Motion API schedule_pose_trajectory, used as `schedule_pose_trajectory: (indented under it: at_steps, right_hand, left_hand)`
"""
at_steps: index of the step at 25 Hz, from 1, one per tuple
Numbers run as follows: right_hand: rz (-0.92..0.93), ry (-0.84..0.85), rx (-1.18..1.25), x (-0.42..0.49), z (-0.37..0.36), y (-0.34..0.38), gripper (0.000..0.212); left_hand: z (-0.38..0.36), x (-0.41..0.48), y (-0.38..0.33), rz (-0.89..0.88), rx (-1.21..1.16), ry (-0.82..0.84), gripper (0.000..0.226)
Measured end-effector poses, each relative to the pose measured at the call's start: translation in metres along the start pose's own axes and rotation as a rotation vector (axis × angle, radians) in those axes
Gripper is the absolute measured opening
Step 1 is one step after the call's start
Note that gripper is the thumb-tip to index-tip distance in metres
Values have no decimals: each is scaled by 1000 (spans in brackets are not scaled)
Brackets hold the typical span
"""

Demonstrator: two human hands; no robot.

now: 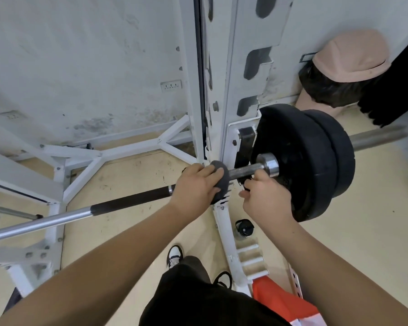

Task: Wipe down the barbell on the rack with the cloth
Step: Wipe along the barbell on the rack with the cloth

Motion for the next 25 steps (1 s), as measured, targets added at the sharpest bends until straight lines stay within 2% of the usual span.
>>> schedule_pose_trajectory:
  at_steps: [3, 6, 9, 13, 16, 19, 22, 25]
  right_hand:
    - [-9, 8, -2, 2, 4, 2, 11]
    - [-47, 29, 9, 4, 3, 3, 12]
    - [-79, 30, 19, 2, 2, 3, 12]
    - [-72, 37, 4, 5, 2, 2, 20]
    - [-75, 44, -7, 4, 0, 1, 20]
    - [-82, 61, 8, 1, -1, 1, 19]
    - [-63, 62, -11, 0, 2, 4, 21]
    - [-19, 74, -127, 3, 9, 10, 26]
  left_hand:
    - [14, -12, 18, 66, -40, -57, 43]
    - [35, -43, 56, 235, -75, 17, 33]
    - [30, -15, 39, 234, -59, 70, 13]
    - [-1, 35, -20, 149, -143, 84, 24]
    - [19, -5, 29, 216, -170, 103, 37]
    - [37, -35, 64, 347, -93, 156, 27]
    - [25, 0, 38, 341, -134, 176, 12]
    - [10, 16, 8, 276, -275, 114, 27]
Point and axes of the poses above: each hand's wrist, its own x-axis towards the middle knuckle, its own z-axis out of the back of the hand, y = z × x, the point moved 4 cm from there along x, towards the middle knuckle, and after that the axes turned 9 degrees about -y, right-handed, at the moved point
